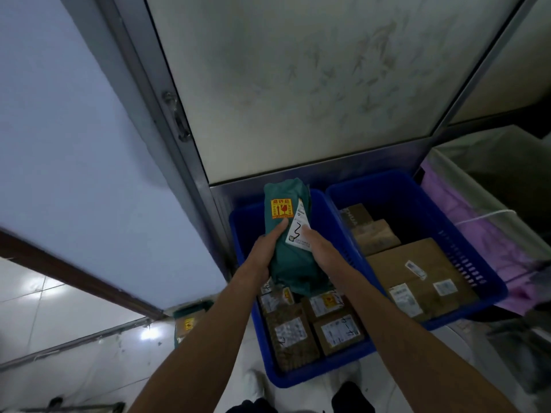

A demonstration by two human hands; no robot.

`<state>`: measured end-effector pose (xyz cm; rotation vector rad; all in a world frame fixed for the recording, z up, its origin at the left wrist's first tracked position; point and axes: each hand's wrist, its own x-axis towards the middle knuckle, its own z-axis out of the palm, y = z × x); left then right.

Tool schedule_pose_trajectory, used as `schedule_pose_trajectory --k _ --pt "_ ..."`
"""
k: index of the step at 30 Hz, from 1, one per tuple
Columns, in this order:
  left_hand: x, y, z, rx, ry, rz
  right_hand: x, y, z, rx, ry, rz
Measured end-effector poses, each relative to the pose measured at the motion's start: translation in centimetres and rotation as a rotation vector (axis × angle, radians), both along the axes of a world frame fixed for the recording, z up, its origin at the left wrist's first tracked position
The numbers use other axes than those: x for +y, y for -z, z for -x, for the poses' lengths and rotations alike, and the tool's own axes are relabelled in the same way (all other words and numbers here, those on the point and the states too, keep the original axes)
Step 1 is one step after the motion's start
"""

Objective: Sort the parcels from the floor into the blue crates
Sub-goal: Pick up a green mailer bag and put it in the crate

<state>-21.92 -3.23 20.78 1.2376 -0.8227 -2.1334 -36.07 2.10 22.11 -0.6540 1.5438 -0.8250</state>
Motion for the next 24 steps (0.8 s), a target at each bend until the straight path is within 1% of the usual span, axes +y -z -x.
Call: schedule_pose_trajectory --k 3,5,7,9,11,13,15,16,18,20,22,24 --pt "-0.5 -0.1 2.6 0.011 -0.063 0.002 -0.1 0.7 2.2 0.054 -0.079 0.035" --pt "-0.4 0.0 4.1 -0.011 -0.1 0.005 0.1 1.9 4.0 0.065 -0.117 -0.003" --pt "0.4 0.2 5.7 -0.035 -0.151 -0.018 0.9 2.8 6.0 -0.012 -0.167 -0.032" --pt "1.4 0.6 7.4 -0.013 -0.218 -0.062 1.8 3.2 8.1 -0.097 -0.23 -0.045" --pt "2.7 2.0 8.4 0.016 -0.295 -0.113 2.4 3.9 10.1 -0.116 -0.279 -0.053" --pt "4.0 3.2 9.2 -0.002 -0.317 -0.151 2.6 4.4 11.3 -0.11 -0.305 -0.068" --pt "5.0 3.8 9.6 -0.13 -0.277 -0.158 2.5 5.5 12.7 -0.101 -0.323 -0.104" --pt "5.4 4.5 9.5 -0.245 -0.247 -0.145 2.5 6.3 13.3 -0.081 -0.348 -0.108" --pt "5.8 6.7 8.1 -0.472 -0.235 -0.103 2.3 8.1 14.6 0.01 -0.439 -0.102" --pt "5.9 10.4 6.1 -0.708 -0.195 -0.09 2.2 9.7 15.5 0.156 -0.577 -0.114" --pt "6.3 11.9 4.7 -0.936 -0.01 -0.063 2.4 11.6 16.1 0.291 -0.718 -0.136" --pt "7.2 11.7 4.2 -1.2 0.239 0.111 3.0 13.2 16.2 0.333 -0.793 -0.135"
